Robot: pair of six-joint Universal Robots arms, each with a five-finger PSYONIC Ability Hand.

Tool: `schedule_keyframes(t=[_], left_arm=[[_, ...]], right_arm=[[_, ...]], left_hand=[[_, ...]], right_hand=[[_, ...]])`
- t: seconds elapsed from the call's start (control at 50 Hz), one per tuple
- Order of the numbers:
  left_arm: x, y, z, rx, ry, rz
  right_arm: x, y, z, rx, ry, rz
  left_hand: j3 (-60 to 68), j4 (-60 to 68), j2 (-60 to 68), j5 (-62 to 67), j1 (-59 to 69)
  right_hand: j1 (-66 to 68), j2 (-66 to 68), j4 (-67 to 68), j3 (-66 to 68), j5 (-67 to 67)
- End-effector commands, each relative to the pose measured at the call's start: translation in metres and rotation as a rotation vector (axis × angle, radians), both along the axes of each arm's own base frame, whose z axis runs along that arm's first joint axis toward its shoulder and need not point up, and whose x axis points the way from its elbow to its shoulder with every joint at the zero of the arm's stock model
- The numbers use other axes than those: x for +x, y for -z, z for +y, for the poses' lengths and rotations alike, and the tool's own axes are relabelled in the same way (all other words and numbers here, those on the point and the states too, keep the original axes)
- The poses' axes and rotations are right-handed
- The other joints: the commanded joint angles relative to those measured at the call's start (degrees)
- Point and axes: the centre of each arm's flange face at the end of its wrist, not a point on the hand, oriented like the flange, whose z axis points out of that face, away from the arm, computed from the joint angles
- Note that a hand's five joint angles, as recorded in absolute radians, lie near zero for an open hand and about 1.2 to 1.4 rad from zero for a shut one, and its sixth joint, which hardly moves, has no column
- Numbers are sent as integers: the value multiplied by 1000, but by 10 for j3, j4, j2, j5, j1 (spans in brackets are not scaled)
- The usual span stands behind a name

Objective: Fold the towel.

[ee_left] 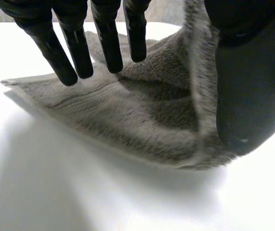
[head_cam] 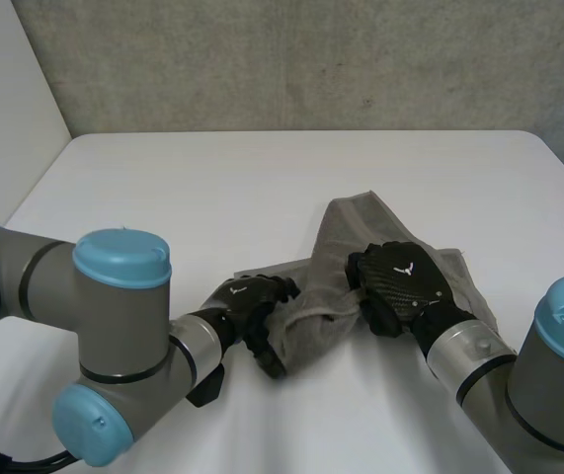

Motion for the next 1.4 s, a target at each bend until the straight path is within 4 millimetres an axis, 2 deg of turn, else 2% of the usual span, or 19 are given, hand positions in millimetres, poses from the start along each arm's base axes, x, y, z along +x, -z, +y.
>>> schedule_keyframes(t=[0.02,0.32,0.38,0.4,0.44,0.54,0.64,0.68,0.7,0.74,0.76,0.8,0.84,0.94,1.04,1.14,1.18,1.24,1.4], left_arm=[[-1,-3,1,25,18,27],[-3,15,-2,53,11,-3],[-6,15,-5,47,6,2],[-6,15,-7,41,-6,5],[-7,12,-10,26,-25,5],[-10,-8,-29,-66,-107,28],[-20,-51,-61,-232,-185,96],[-30,-98,-83,-373,-209,178],[-30,-99,-83,-374,-209,178],[-35,-152,-100,-530,-225,255],[-35,-152,-100,-531,-225,255],[-36,-178,-103,-612,-229,283],[-32,-221,-105,-747,-273,319],[-22,-251,-98,-824,-334,312],[-14,-203,-88,-665,-301,154],[8,-107,-60,-405,-247,-82],[13,-84,-51,-349,-227,-125],[22,-48,-34,-270,-194,-181],[34,-16,-15,-238,-181,-201]], right_arm=[[-5,-2,-6,-14,40,-3],[-8,-8,-9,2,65,-53],[-8,-9,-9,3,66,-59],[-7,-10,-10,6,65,-63],[-7,-12,-11,2,62,-65],[3,-32,-20,-51,5,-87],[22,-90,-56,-215,-137,-105],[25,-104,-73,-274,-150,-102],[25,-104,-73,-274,-150,-102],[31,-143,-102,-433,-146,-111],[31,-143,-102,-434,-146,-111],[31,-188,-116,-591,-123,-143],[30,-208,-119,-647,-117,-164],[29,-218,-119,-650,-130,-161],[20,-168,-110,-378,-137,-62],[5,-110,-96,-170,-140,98],[-2,-76,-81,-91,-156,205],[-5,-62,-75,-60,-163,235],[-17,-25,-67,77,-106,222]], left_hand=[[-82,-91,-99,-179,-89],[-47,-56,-64,-143,-54],[158,149,141,62,151],[385,376,368,288,378],[568,559,551,472,561],[570,561,553,474,563],[570,561,553,474,563],[570,561,553,474,563],[570,561,553,474,563],[570,561,553,474,563],[570,561,553,474,563],[570,561,553,474,563],[570,561,553,474,563],[570,561,553,474,563],[570,561,553,474,563],[570,561,553,474,563],[570,561,553,474,563],[570,561,553,474,563],[570,561,553,474,563]], right_hand=[[50,55,42,55,40],[50,55,42,55,40],[50,55,42,55,40],[50,55,42,55,40],[50,55,42,55,40],[50,55,42,55,40],[50,55,42,55,40],[50,55,42,55,40],[50,55,42,55,40],[50,55,42,55,40],[50,55,42,55,40],[50,55,42,55,40],[50,55,42,55,40],[50,55,42,55,40],[50,55,42,55,40],[50,55,42,55,40],[39,44,31,44,29],[18,23,10,24,9],[-123,-118,-131,-117,-132]])
